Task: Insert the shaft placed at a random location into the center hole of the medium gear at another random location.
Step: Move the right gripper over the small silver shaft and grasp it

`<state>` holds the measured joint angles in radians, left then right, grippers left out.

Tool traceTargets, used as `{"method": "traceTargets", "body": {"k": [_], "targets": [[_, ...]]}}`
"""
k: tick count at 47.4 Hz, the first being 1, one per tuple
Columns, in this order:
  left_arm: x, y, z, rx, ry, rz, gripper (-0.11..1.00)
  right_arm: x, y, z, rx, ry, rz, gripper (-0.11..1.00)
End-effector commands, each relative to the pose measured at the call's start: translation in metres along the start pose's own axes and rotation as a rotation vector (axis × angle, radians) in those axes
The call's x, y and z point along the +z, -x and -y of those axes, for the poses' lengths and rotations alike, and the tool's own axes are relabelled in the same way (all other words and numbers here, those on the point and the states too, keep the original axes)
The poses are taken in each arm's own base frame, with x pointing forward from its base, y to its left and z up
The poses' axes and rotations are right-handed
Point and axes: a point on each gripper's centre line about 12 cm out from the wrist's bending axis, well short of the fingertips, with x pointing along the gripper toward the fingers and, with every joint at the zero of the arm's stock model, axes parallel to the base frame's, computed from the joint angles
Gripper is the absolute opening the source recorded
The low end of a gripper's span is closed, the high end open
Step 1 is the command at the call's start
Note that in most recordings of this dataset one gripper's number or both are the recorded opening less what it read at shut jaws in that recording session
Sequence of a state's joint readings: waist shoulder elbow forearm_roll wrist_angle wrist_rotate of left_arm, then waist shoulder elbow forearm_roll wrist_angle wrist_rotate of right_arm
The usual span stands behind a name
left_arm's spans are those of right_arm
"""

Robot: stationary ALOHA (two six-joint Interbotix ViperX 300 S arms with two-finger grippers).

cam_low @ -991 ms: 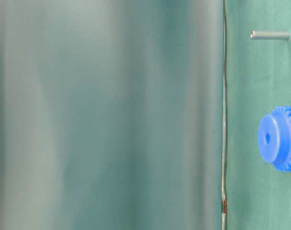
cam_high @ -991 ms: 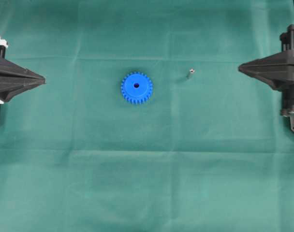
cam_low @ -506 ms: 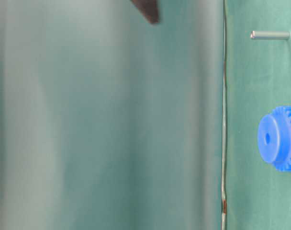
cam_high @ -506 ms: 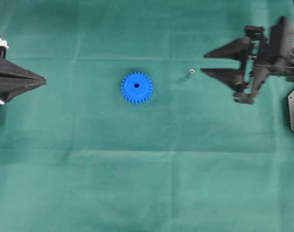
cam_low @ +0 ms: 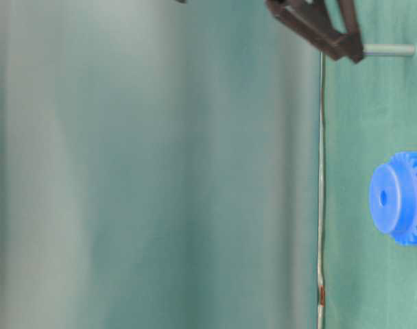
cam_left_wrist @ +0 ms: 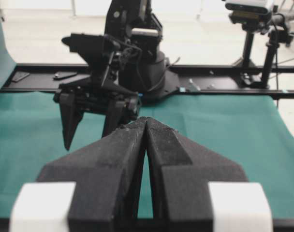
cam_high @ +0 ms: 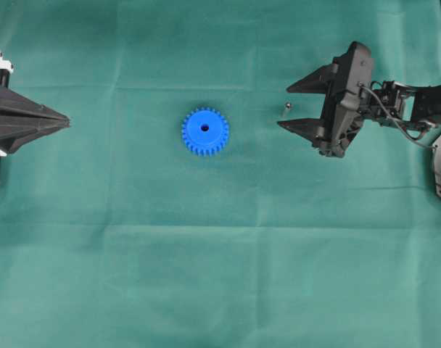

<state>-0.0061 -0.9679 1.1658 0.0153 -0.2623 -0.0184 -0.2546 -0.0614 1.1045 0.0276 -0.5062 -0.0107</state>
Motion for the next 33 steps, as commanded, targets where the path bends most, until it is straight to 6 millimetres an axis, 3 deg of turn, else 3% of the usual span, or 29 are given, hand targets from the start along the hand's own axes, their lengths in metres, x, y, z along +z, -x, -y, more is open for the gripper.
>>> {"method": "traceTargets", "body": {"k": [1,14,20,24,33], "targets": [[0.0069,-0.0029,0.0007,-0.004,0.0,0.017,0.0,0.003,-0.0045,0.0031,-0.011,-0.01,0.017,0.85],[0.0069,-0.0029,0.0007,-0.004,0.0,0.017,0.0,-0.0034,-0.0046,0.0041,-0.015,-0.013,-0.003,0.85],[0.0069,-0.0029,0.0004,-0.002,0.0,0.017,0.0,-0.0019,-0.0046,0.0041,-0.014,-0.011,0.009,0.77],[0.0067,-0.003,0.0007,-0.004,0.0,0.015,0.0,-0.0004,-0.0044,0.0036,-0.013,-0.01,0.02,0.64],[0.0053,-0.0032,0.0007,-0.003,0.0,0.005,0.0,-0.0014,-0.0046,0.004,-0.014,-0.005,0.014,0.15]]}}
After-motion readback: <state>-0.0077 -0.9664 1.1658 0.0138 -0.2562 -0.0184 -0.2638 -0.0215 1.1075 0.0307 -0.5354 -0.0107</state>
